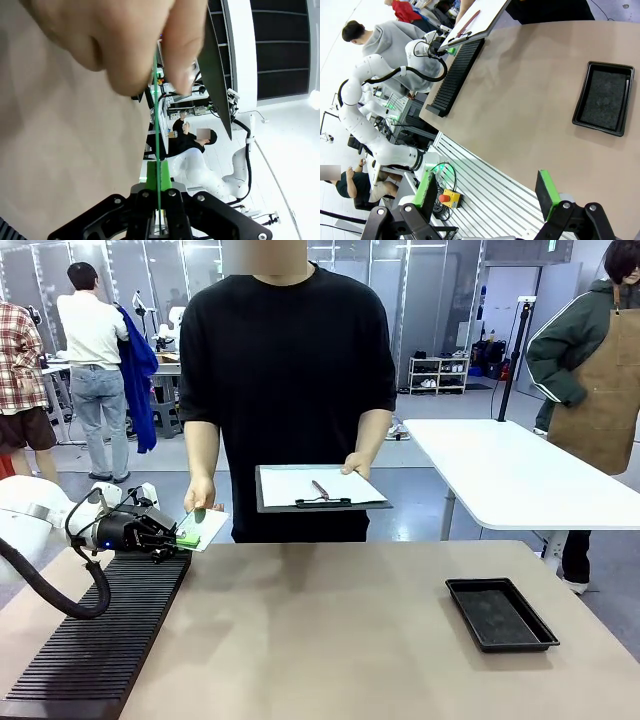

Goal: Inspect the PCB.
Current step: Release the Blank PCB you were holding.

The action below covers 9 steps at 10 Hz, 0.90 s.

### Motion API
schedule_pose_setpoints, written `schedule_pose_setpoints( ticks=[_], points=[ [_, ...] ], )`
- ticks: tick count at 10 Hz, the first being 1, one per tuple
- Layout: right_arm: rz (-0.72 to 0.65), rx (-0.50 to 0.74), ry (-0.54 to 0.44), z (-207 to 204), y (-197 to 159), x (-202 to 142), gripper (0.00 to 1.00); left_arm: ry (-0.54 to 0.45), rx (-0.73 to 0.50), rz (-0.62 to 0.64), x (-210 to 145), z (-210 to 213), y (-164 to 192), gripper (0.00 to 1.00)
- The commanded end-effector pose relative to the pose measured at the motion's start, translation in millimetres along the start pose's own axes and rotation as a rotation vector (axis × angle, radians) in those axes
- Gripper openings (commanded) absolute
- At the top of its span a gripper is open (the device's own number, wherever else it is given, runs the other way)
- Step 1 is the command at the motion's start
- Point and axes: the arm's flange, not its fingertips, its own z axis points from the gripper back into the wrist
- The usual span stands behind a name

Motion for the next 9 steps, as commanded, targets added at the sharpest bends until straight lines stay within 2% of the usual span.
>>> schedule_pose_setpoints(
  ticks=[1,9],
  points=[
    [0.009,0.011,-0.006,0.8,0.4,-0.7,1.0,-0.017,0.006,0.004,0.5,-1.2,0.5,0.0],
    [0.009,0.011,-0.006,0.8,0.4,-0.7,1.0,-0.017,0.006,0.004,0.5,-1.2,0.5,0.0]
  ],
)
